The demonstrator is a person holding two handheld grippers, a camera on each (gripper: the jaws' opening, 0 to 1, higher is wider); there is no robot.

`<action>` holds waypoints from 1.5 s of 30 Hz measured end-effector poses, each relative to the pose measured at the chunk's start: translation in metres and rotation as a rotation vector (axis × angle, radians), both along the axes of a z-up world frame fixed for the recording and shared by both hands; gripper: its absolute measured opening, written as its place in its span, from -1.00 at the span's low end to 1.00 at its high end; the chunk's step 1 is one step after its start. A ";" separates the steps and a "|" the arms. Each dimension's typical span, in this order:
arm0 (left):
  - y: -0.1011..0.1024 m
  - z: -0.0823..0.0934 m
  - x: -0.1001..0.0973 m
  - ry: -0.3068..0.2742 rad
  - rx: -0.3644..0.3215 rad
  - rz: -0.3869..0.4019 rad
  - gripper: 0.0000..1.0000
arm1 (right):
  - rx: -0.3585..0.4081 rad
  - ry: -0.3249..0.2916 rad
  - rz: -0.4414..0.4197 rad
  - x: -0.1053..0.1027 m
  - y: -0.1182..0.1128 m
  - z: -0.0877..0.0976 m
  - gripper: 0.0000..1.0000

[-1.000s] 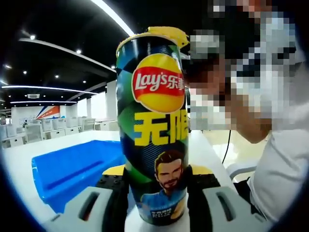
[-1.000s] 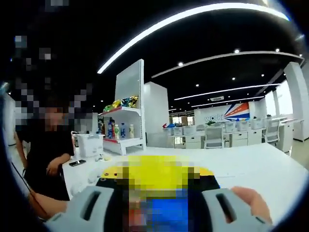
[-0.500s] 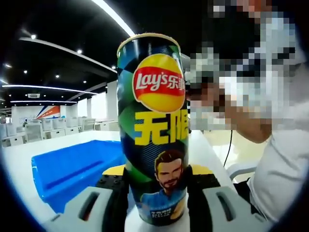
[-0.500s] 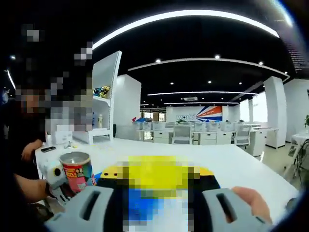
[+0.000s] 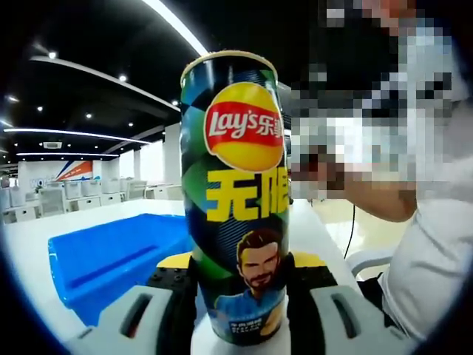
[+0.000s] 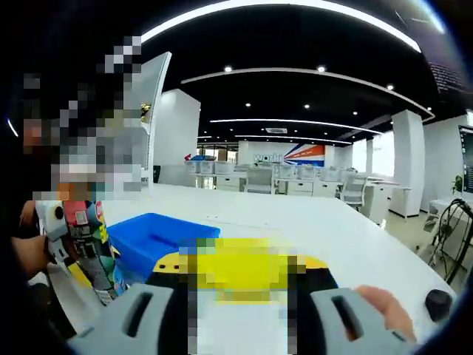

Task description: Open the lid of the chip container on the table, take out the chips, place them into the box in front of the container, and close the lid

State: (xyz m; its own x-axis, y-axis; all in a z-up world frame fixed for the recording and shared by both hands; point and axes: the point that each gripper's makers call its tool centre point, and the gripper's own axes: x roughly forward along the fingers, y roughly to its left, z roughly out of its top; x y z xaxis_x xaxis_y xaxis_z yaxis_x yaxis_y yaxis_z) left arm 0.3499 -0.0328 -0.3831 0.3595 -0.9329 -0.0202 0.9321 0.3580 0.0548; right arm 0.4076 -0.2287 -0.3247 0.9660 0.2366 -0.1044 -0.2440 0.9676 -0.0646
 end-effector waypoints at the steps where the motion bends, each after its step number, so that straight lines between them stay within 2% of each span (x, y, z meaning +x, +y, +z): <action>1: 0.000 0.000 0.000 0.000 0.001 0.000 -0.04 | -0.005 0.006 -0.002 0.000 -0.001 -0.004 -0.08; 6: 0.000 0.000 0.000 0.000 0.002 0.001 -0.04 | -0.054 0.045 -0.037 0.004 -0.013 -0.031 -0.08; 14: 0.000 0.000 0.000 0.005 0.002 0.001 -0.04 | -0.053 0.114 -0.048 0.004 -0.023 -0.061 -0.07; 32: 0.000 -0.001 0.000 0.005 0.001 0.002 -0.04 | -0.102 0.190 -0.037 0.003 -0.022 -0.093 -0.06; 36: 0.000 -0.001 0.000 0.005 0.000 0.002 -0.04 | -0.081 0.208 -0.029 0.003 -0.022 -0.098 -0.06; 45: 0.000 -0.002 0.000 0.012 0.003 0.004 -0.04 | -0.135 0.246 -0.026 0.001 -0.020 -0.111 -0.06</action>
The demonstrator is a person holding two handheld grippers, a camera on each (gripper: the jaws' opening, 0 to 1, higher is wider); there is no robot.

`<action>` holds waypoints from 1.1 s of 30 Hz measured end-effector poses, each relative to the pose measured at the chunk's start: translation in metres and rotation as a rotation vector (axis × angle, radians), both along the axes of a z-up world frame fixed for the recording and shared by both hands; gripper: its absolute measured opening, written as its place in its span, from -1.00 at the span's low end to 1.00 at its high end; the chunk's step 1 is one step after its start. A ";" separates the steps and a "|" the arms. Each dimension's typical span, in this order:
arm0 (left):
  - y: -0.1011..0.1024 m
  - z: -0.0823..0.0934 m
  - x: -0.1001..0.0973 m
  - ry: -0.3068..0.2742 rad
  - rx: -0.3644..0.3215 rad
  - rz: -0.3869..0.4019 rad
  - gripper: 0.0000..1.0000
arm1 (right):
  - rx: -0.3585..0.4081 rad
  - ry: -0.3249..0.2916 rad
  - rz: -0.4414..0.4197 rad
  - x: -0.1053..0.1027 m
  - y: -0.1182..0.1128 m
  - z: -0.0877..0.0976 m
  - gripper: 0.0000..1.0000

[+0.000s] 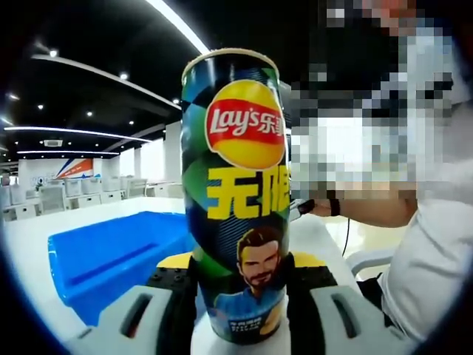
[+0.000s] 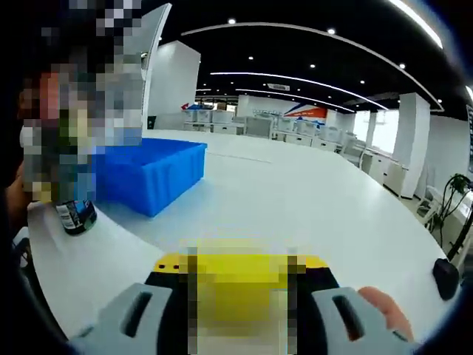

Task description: Open the lid of the chip container on the table, take out the chips, place them into the box in front of the container, and close the lid

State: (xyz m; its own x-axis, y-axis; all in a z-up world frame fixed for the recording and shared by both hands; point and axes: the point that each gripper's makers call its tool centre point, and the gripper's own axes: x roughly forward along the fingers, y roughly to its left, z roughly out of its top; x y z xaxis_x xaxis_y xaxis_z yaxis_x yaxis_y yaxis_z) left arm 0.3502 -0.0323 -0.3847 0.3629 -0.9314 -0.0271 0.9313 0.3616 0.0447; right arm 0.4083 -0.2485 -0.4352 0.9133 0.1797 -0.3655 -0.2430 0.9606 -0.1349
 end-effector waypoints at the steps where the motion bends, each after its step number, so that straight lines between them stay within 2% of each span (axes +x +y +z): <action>1: 0.000 0.000 0.000 0.000 0.001 0.001 -0.04 | 0.004 0.003 0.000 -0.001 0.001 0.000 -0.06; 14: 0.000 -0.001 0.000 -0.005 0.004 -0.002 -0.04 | 0.009 0.007 0.016 -0.003 0.003 0.001 -0.05; 19: 0.000 -0.001 0.000 -0.005 0.007 -0.002 -0.04 | 0.022 -0.033 0.028 -0.001 0.006 0.009 0.24; 33: 0.000 -0.003 0.000 0.002 0.007 -0.004 -0.04 | 0.027 -0.045 0.053 -0.003 0.010 0.014 0.23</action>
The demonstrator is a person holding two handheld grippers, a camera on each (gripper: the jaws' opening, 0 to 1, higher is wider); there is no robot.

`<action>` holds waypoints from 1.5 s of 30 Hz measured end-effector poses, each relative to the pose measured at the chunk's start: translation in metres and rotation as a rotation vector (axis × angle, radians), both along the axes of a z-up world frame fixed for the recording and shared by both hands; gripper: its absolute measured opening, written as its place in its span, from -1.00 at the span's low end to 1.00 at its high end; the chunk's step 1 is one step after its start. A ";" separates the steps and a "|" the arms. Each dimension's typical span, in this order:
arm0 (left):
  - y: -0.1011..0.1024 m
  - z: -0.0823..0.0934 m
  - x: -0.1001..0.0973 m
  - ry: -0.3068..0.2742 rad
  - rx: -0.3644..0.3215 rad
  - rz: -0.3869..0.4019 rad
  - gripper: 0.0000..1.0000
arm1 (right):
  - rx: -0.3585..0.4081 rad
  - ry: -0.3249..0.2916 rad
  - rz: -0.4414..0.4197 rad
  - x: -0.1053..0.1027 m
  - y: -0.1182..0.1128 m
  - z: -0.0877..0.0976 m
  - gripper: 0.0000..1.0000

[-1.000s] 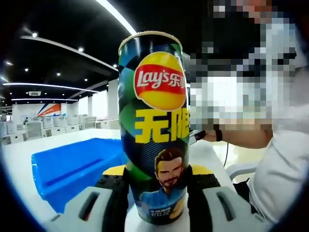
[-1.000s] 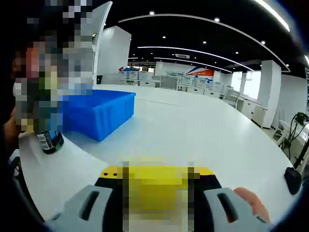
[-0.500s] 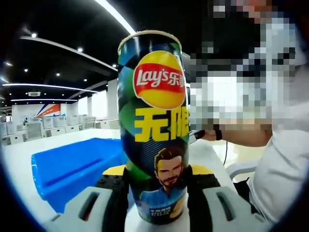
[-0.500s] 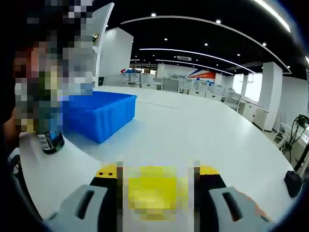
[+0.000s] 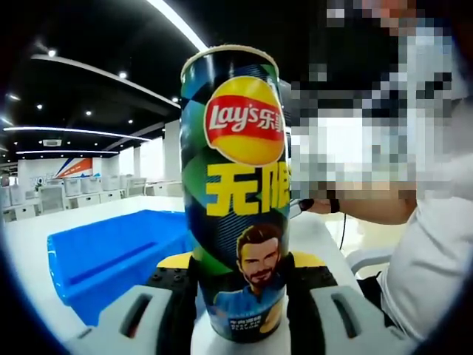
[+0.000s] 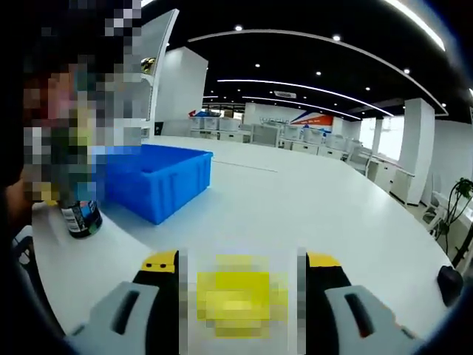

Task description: Open the lid of the chip container on the table, take out the chips, place them into the box in front of the container, and close the lid

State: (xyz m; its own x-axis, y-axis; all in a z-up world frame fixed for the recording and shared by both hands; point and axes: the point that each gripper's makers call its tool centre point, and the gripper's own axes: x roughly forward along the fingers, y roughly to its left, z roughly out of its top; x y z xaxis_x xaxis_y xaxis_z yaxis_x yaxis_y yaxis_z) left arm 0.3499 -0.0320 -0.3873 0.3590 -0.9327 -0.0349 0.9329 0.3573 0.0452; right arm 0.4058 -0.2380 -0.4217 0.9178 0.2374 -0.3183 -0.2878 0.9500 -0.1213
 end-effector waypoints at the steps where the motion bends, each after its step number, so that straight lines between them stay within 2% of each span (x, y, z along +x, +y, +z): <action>1: 0.000 0.000 0.000 -0.002 -0.003 -0.001 -0.04 | 0.002 -0.001 0.002 0.000 0.000 0.000 0.23; 8: 0.000 0.001 0.000 0.001 -0.018 -0.005 -0.02 | 0.018 -0.019 0.010 -0.002 0.004 0.005 0.20; 11: 0.001 0.000 0.002 -0.006 -0.013 -0.001 0.08 | 0.010 -0.050 -0.008 -0.003 -0.001 0.011 0.13; 15: 0.006 0.014 0.002 0.021 -0.090 -0.016 0.15 | 0.026 -0.068 -0.022 -0.002 -0.005 0.016 0.13; 18: 0.009 0.025 0.005 0.019 -0.123 -0.012 0.25 | 0.035 -0.081 -0.021 -0.003 -0.005 0.018 0.13; 21: 0.008 0.032 0.006 0.028 -0.128 -0.015 0.39 | 0.032 -0.089 -0.022 -0.003 -0.005 0.020 0.11; 26: 0.004 0.045 0.003 0.003 -0.124 -0.041 0.38 | 0.020 -0.090 -0.012 -0.002 -0.002 0.021 0.10; 28: 0.002 0.049 0.003 0.010 -0.125 -0.052 0.39 | 0.013 -0.091 -0.006 -0.003 -0.001 0.021 0.10; 36: -0.002 0.049 0.000 0.043 -0.081 -0.065 0.36 | 0.000 -0.096 0.005 -0.004 0.000 0.022 0.06; 38: -0.003 0.048 -0.001 0.053 -0.074 -0.068 0.34 | 0.051 -0.078 0.011 -0.005 0.002 0.021 0.04; 42: -0.003 0.047 0.000 0.072 -0.073 -0.072 0.27 | 0.031 -0.085 0.018 -0.005 0.002 0.021 0.01; 45: -0.003 0.046 0.004 0.057 -0.071 -0.055 0.21 | 0.030 -0.085 0.023 -0.005 0.002 0.021 0.01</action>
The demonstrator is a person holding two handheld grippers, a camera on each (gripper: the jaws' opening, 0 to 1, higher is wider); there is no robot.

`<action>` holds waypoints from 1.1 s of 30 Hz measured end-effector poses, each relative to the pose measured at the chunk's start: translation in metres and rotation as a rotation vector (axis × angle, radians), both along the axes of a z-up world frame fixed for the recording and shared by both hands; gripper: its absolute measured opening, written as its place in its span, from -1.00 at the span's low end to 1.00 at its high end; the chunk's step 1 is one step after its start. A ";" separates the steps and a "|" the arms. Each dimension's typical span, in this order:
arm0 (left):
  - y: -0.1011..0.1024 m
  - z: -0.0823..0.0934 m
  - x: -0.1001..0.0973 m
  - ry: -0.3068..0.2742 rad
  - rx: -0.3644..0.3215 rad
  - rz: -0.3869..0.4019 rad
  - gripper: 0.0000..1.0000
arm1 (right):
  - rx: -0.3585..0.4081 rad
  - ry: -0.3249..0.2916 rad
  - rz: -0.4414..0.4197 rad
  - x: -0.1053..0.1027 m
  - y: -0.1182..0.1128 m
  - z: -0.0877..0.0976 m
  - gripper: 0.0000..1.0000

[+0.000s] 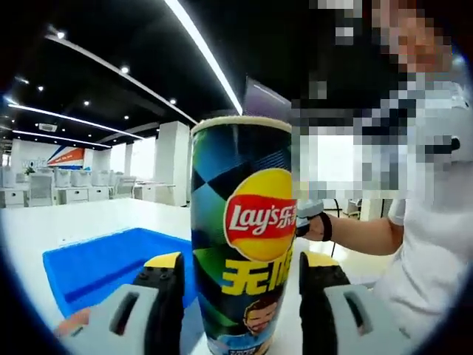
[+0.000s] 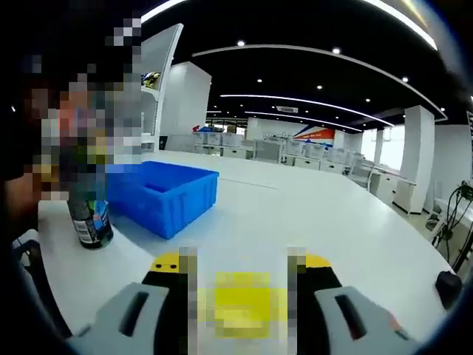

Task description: Open the lid of the chip container on the table, take out the chips, place them into the box in front of the container, and close the lid

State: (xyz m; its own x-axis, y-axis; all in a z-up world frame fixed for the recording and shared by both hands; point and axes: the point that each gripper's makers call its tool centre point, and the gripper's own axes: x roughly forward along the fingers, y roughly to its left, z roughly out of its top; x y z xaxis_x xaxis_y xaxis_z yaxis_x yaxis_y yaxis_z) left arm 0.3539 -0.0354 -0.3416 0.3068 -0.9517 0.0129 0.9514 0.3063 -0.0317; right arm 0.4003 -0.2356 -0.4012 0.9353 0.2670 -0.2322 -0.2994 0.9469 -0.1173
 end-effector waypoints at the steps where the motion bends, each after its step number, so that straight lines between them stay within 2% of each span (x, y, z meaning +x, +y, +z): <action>1: 0.002 -0.003 0.004 -0.028 0.023 0.021 0.09 | -0.003 0.001 -0.001 0.000 0.000 -0.001 0.01; 2: 0.000 -0.001 0.000 -0.016 0.005 0.000 -0.02 | -0.005 0.003 -0.004 0.000 -0.001 -0.001 0.01; 3: 0.002 0.002 0.000 -0.037 0.002 0.000 -0.01 | 0.002 0.005 -0.005 0.001 -0.003 -0.002 0.01; 5: 0.006 0.001 0.000 -0.027 0.001 -0.003 -0.02 | 0.026 0.008 -0.002 0.001 -0.003 -0.002 0.01; 10: 0.009 0.003 -0.001 -0.025 0.000 -0.005 -0.02 | 0.012 0.007 -0.003 0.003 -0.006 -0.003 -0.01; 26: 0.002 0.002 -0.007 -0.033 0.001 0.013 -0.05 | -0.004 0.012 0.011 -0.001 0.002 -0.003 -0.04; 33: 0.000 0.002 -0.007 -0.069 -0.013 0.036 -0.06 | -0.006 0.003 0.014 -0.002 0.003 0.003 -0.06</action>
State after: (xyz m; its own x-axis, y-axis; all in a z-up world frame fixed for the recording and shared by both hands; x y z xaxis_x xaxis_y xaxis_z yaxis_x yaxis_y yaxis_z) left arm 0.3472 -0.0350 -0.3392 0.3392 -0.9395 0.0473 0.9397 0.3407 0.0293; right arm 0.3981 -0.2327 -0.3986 0.9309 0.2783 -0.2365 -0.3127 0.9419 -0.1225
